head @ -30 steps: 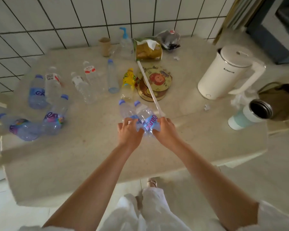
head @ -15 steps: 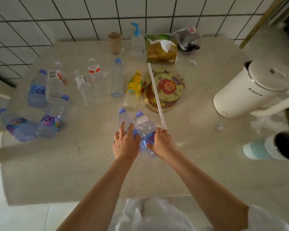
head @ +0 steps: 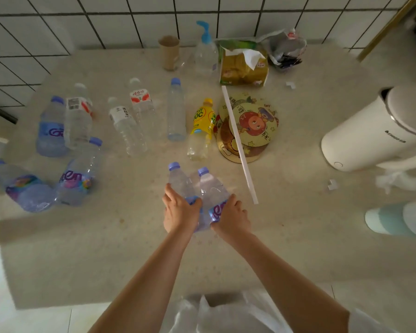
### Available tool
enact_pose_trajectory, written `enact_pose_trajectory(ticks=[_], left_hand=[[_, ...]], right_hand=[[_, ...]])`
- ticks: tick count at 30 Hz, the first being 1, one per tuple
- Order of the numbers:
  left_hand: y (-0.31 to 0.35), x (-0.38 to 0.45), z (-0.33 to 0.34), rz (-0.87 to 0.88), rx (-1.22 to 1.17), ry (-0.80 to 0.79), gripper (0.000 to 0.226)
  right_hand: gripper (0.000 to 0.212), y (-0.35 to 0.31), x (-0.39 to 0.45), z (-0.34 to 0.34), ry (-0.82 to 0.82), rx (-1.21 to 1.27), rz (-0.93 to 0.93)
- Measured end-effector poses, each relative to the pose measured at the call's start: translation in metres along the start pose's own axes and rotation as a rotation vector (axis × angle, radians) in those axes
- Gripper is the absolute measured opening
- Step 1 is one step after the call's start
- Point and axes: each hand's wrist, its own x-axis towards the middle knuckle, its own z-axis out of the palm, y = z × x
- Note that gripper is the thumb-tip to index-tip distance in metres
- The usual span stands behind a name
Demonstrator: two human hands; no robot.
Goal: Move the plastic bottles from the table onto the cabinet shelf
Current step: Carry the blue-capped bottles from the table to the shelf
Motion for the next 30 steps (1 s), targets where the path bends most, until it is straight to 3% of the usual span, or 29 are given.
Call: enact_pose_trajectory(ticks=[8,13,19,25,30], left_hand=[[0.004,0.01,-0.001,-0.104,-0.024,-0.09,0.101],[-0.001,0.013,-0.009,-0.074,-0.139,-0.117,0.095],[-0.019,0.009,-0.023,0.084,-0.141,-0.213,0.094],[-0.04,-0.004,-0.041,0.104,-0.217,-0.285,0.092],[-0.056,-0.008,-0.054,0.233,-0.245,-0.335,0.078]], right_hand=[[0.087,0.002,0.005,0.004,0.097,0.047,0.037],[0.08,0.006,0.007,-0.001,0.101,0.072,0.018],[0.067,0.009,0.0,-0.004,0.104,0.338,0.095],[0.071,0.01,-0.023,0.013,0.092,0.599,0.166],[0.025,0.0,-0.074,0.008,0.159,0.757,0.099]])
